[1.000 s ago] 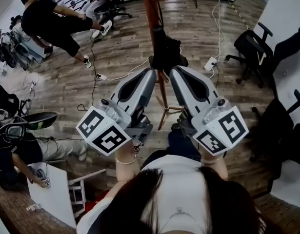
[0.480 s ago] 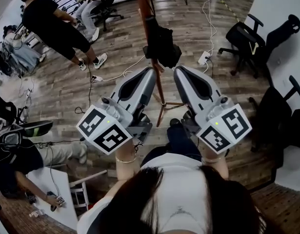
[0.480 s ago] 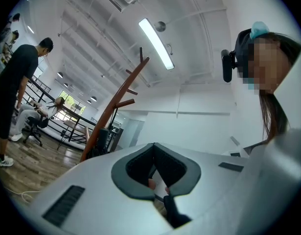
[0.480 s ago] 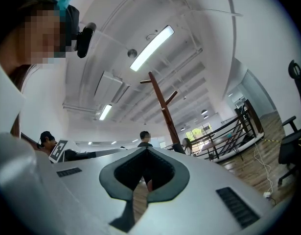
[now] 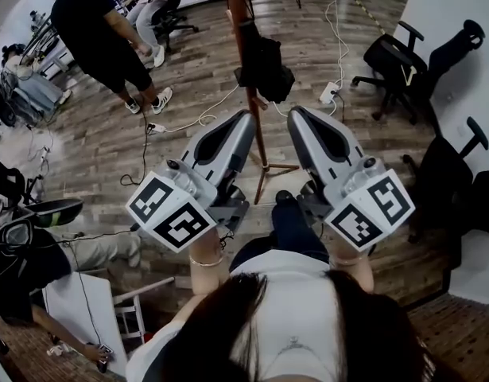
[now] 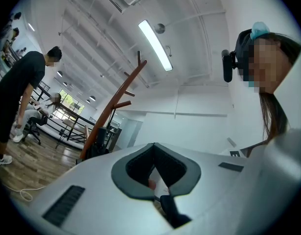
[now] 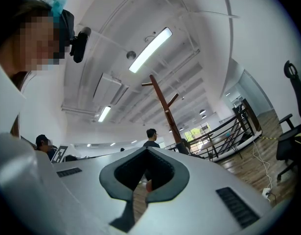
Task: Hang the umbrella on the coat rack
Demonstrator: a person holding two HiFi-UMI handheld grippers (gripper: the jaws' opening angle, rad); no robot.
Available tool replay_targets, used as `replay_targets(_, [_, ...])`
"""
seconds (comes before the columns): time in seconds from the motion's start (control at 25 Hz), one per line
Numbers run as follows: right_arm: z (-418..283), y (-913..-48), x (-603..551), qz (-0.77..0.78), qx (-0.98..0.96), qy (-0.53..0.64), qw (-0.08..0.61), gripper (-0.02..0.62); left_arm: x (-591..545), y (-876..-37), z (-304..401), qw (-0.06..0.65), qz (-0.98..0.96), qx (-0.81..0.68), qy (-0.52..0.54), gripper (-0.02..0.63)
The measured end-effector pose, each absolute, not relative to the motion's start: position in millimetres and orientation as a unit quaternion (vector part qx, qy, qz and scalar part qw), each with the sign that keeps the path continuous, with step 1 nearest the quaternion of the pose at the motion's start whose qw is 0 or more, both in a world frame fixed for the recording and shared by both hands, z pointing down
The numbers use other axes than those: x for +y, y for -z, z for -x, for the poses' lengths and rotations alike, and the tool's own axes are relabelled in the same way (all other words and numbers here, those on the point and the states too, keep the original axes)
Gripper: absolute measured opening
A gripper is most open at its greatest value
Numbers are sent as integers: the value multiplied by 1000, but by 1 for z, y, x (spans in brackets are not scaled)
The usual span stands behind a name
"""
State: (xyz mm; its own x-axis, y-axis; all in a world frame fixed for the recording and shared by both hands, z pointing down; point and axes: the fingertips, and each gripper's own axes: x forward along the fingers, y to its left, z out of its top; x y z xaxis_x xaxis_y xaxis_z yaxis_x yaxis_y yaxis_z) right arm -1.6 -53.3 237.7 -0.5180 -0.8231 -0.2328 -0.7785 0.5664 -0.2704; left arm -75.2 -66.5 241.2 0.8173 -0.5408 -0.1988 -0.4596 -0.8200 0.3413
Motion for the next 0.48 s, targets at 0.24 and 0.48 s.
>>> replay_targets(0.24, [6,-239,-41,468,865,68,166,34,-52,-243,77,142,-945,-256,146,11])
replay_targets(0.48, [12,-234,-46,469,866,71,161,35,-55,-239,81,146,-945,-254,148,11])
